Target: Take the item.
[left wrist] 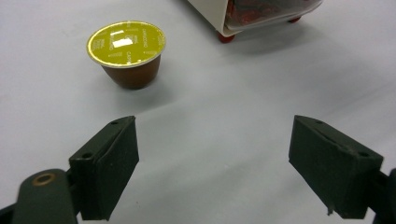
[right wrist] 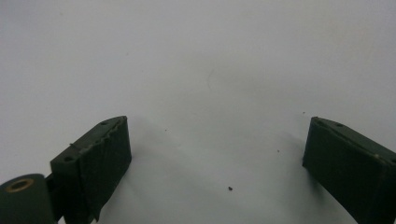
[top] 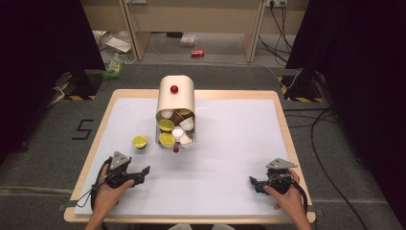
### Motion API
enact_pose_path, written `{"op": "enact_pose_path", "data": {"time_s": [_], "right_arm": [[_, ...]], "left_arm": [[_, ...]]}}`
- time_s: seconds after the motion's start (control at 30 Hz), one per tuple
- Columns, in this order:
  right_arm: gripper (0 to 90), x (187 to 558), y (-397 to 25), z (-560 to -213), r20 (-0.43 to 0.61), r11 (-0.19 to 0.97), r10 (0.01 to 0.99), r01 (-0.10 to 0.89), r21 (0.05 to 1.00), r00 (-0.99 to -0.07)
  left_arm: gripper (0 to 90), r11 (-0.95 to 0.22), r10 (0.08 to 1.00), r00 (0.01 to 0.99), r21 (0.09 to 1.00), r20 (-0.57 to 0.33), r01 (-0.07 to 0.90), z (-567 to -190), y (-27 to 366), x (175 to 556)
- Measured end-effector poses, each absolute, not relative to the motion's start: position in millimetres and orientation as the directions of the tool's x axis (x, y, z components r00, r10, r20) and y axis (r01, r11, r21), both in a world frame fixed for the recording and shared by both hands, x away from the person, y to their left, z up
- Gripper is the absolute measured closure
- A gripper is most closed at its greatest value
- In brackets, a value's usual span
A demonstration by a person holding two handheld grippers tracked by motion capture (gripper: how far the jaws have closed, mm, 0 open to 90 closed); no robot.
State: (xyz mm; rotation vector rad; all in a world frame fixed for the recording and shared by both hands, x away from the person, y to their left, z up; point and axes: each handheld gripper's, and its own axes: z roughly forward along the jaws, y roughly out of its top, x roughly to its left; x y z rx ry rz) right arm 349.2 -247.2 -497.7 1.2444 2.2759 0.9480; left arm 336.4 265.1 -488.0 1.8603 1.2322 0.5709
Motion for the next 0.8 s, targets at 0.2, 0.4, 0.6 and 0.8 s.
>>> {"op": "enact_pose_path", "data": {"time_s": [0.2,0.4,0.6,0.8], "right_arm": [[8.1,349.2,-247.2,-497.7,-0.007,0.381,0.844,0.589,0.713,-0.537],[8.1,349.2,-247.2,-497.7,-0.007,0.381,0.844,0.589,0.713,-0.537],[8.1,349.2,-247.2,-497.7,-0.007,0.381,0.844,0.589,0.713,-0.537],[8.1,349.2,-247.2,-497.7,-0.008,0.381,0.843,0.588,0.713,-0.537]], "left_arm": [[15.8,-0.204,0.903,0.427,0.821,-0.053,0.534,-490.4,263.2,330.5],[15.7,-0.21,0.899,0.434,0.816,-0.054,0.538,-496.4,260.3,323.2],[15.7,-0.227,0.898,0.438,0.812,-0.039,0.538,-499.3,258.4,317.6],[15.7,-0.228,0.897,0.44,0.814,-0.038,0.535,-499.4,258.1,312.1]]}}
